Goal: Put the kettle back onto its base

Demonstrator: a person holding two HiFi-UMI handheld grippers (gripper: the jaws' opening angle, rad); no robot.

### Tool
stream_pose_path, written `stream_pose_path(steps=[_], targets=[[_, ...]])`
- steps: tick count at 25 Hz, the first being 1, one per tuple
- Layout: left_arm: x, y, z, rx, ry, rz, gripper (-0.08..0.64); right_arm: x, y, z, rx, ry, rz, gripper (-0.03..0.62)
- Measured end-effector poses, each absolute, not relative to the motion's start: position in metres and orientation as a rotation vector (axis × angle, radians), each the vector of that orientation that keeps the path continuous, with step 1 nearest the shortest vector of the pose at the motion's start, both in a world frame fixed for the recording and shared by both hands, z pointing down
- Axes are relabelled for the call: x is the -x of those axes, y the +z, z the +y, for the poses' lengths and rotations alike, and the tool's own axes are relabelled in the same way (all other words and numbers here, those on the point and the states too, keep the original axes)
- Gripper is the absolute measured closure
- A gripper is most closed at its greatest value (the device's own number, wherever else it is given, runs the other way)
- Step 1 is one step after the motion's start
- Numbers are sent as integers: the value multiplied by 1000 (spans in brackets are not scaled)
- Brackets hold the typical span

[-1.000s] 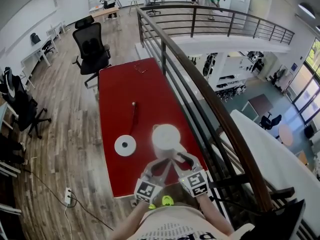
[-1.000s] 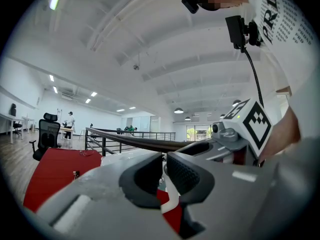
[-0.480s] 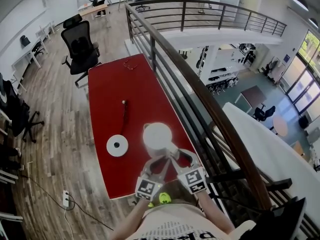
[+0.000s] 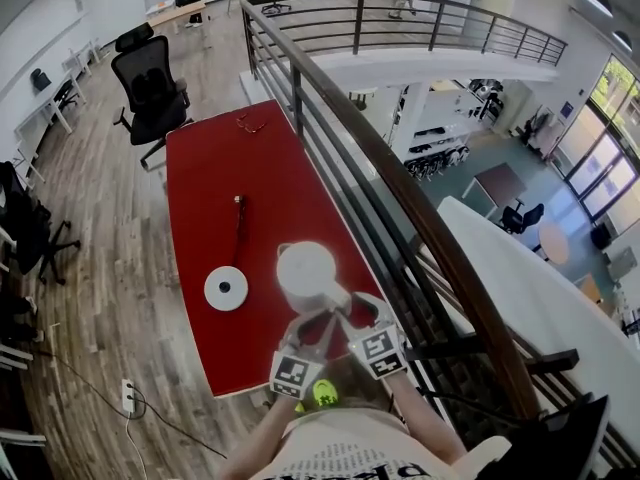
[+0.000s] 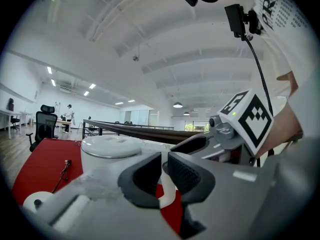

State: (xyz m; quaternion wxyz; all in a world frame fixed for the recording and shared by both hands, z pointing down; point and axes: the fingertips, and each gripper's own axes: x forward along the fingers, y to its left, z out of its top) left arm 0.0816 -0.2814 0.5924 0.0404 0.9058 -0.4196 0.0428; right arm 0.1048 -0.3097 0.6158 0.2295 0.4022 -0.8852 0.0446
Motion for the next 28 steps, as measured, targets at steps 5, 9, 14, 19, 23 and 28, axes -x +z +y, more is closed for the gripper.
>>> stream_pose_path(steps=[5,9,14,19,23,28], targets=[[-82,594,-282,-2785,141,-1271,554,-100,620,-313,-1094,146,-2436,403],[-80,597,-285,-2777,142,-1279,554,-97,626,-314,-1076,154,-2435,402],[-82,599,-290,-2772,156,-1273,554,-94,634,-320,-1048,187,-2439,402],[-77,604,-291,-2764,176,-1272,554,-89,640,-325,-1030,201,-2439,407],[-77,606,-291,-2764,182,-1270,554,-85,640,-326,-1020,201,-2446,413],[-73,612,-291,-2754,196,-1277,554,-80,643,-323,-995,218,-2480,451]])
